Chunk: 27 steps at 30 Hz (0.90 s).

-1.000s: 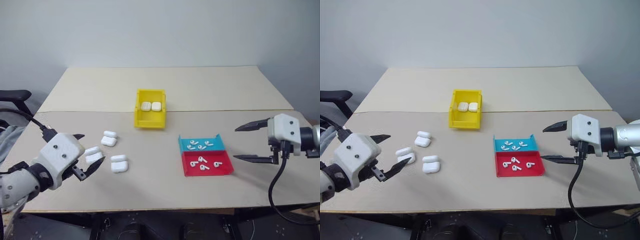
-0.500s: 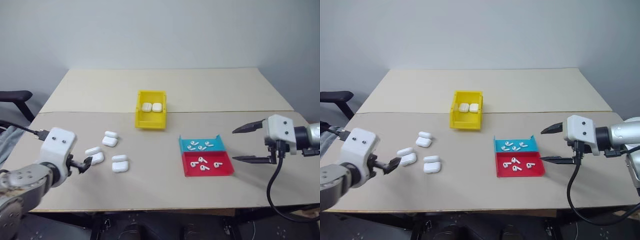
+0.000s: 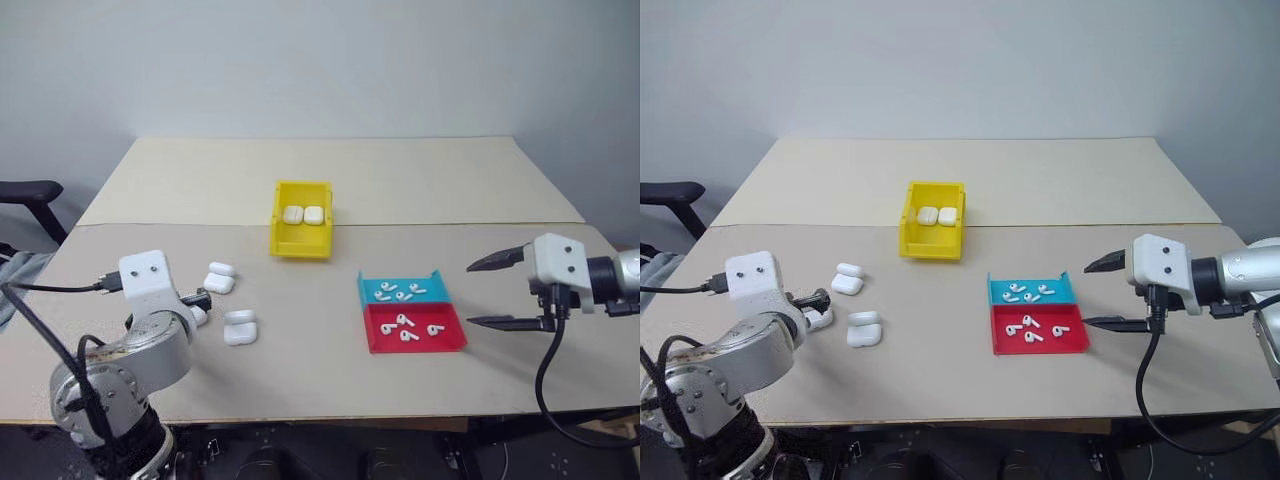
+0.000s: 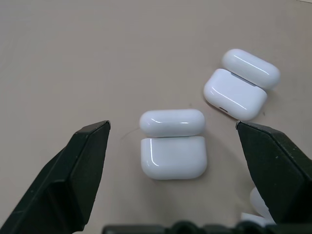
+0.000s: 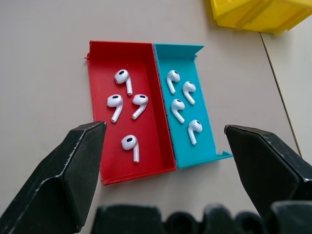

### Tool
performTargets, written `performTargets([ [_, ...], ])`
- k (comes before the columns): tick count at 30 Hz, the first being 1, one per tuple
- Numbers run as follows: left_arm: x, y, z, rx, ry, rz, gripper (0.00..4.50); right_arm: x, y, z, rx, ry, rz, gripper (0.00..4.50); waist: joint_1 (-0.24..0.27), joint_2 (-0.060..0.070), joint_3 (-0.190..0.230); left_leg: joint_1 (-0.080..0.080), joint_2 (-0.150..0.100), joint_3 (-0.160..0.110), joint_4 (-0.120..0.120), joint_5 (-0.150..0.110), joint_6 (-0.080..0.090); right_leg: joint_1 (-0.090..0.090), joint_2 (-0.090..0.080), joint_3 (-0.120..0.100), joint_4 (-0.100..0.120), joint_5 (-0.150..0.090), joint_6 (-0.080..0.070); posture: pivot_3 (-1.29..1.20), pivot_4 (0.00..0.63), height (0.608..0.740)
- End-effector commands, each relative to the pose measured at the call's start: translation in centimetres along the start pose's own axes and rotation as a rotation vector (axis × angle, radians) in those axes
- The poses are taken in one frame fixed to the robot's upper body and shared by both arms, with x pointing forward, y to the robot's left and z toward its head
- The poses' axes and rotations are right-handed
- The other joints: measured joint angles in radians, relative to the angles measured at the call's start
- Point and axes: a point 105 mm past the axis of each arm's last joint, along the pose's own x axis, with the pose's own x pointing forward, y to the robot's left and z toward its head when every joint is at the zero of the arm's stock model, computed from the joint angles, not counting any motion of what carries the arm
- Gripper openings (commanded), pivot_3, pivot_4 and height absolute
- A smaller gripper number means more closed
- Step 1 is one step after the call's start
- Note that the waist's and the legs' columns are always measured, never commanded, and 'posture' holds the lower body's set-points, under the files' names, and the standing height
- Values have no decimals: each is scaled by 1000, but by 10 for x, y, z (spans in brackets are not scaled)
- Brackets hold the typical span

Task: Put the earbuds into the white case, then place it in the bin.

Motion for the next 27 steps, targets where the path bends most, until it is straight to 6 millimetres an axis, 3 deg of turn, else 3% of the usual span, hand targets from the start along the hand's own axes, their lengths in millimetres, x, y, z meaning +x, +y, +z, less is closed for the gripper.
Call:
performTargets([
  [1, -5, 3, 5, -50, 19, 9, 4500, -8, -4, 9, -42, 6, -31, 4489, 1, -1, 0, 0, 0, 0, 0, 0, 0, 0, 0, 0, 0, 0, 0, 0, 150, 740],
  [7, -13, 9, -1, -21, 179, -38, 4500, -8, -3, 10, -38, 5, -33, 4489, 4, 0, 0, 1, 0, 1, -1, 1, -2, -2, -2, 2, 1, 0, -1, 0, 150, 740],
  [13, -9, 3, 4, -29, 187, -10, 4500, -7, -2, 10, -33, 3, -40, 4489, 18, 0, 0, 6, -2, 1, -3, -1, 1, 5, -3, 0, -3, -3, -6, 0, 150, 740],
  [27, 7, -4, 0, 1, 249, -11, 4500, -12, 2, 9, -12, 18, -68, 4489, 17, 0, 0, 6, -2, 1, -5, 0, 0, 6, -2, 0, -4, -1, -1, 0, 150, 740],
])
